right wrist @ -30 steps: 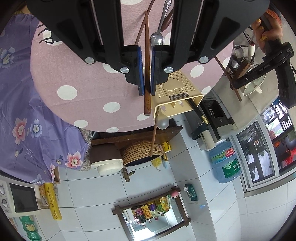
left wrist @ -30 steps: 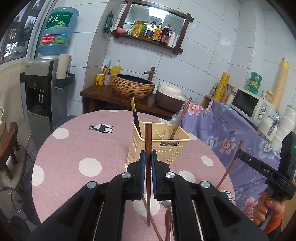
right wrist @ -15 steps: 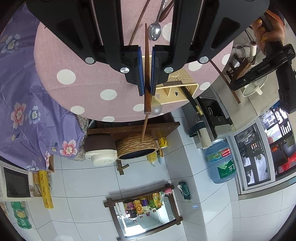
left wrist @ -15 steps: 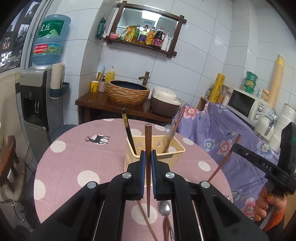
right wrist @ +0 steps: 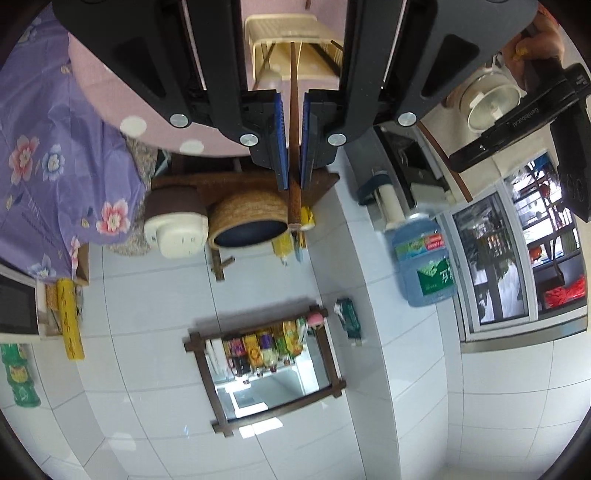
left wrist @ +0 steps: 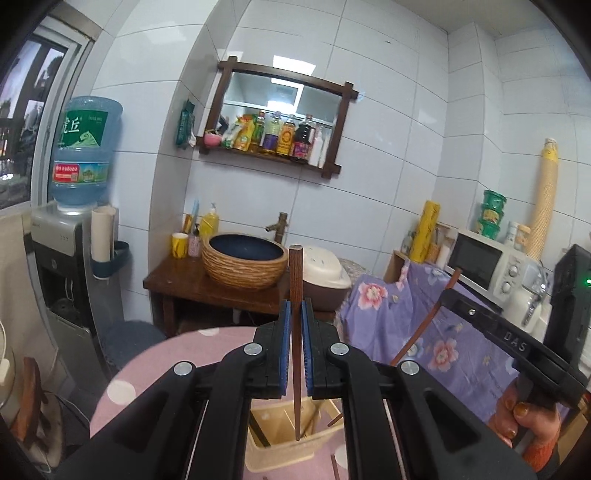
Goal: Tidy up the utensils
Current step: 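Lower both chopsticks into the basket and open both tools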
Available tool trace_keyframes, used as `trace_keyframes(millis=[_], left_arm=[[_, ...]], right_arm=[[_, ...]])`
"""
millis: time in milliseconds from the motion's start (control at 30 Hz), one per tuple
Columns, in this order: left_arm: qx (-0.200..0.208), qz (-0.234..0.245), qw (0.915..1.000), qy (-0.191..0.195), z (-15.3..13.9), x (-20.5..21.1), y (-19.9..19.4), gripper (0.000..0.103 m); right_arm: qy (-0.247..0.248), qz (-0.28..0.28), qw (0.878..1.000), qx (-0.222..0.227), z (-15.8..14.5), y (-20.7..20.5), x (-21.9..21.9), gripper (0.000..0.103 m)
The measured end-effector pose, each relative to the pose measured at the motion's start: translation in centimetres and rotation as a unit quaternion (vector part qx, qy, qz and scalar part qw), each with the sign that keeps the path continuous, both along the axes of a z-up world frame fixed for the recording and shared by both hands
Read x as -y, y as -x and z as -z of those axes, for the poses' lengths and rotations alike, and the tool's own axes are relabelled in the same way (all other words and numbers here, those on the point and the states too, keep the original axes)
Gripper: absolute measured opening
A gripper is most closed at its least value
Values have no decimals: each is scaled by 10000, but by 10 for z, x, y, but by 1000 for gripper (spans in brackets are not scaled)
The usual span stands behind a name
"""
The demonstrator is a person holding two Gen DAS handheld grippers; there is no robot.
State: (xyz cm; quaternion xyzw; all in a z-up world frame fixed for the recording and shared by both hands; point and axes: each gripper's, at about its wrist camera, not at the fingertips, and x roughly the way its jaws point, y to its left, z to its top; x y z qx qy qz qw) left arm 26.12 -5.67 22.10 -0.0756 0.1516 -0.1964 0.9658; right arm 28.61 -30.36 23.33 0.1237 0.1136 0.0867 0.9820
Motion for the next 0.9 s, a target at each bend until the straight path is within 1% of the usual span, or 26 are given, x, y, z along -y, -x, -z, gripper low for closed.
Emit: trace_keyframes(millis=[67, 200, 333, 500, 633, 800, 900], left_arm=[[-39, -125, 9999, -64, 6, 4, -12, 7], [-267, -286, 9990, -198, 42, 11, -30, 7], [-547, -261, 9976, -329, 78, 16, -36, 7], [-868, -254, 9952, -377, 113, 17, -43, 7], [-1111, -248, 9928, -383, 133, 16, -50, 7], [-1286, -175, 9906, -435, 148, 18, -53, 7], [-1320, -168, 9903, -411, 153, 18, -52, 7]], right_arm=[[60, 111, 9999, 14, 6, -8, -5, 8], [125, 154, 9992, -336, 46, -27, -10, 8], [94, 144, 9977, -655, 84, -38, -9, 8], [57, 74, 9956, -937, 113, -46, -10, 8], [121, 62, 9948, -1014, 127, -46, -12, 8], [113, 60, 9939, -1098, 139, -49, -11, 8], [176, 110, 9947, -1011, 141, -45, -13, 8]])
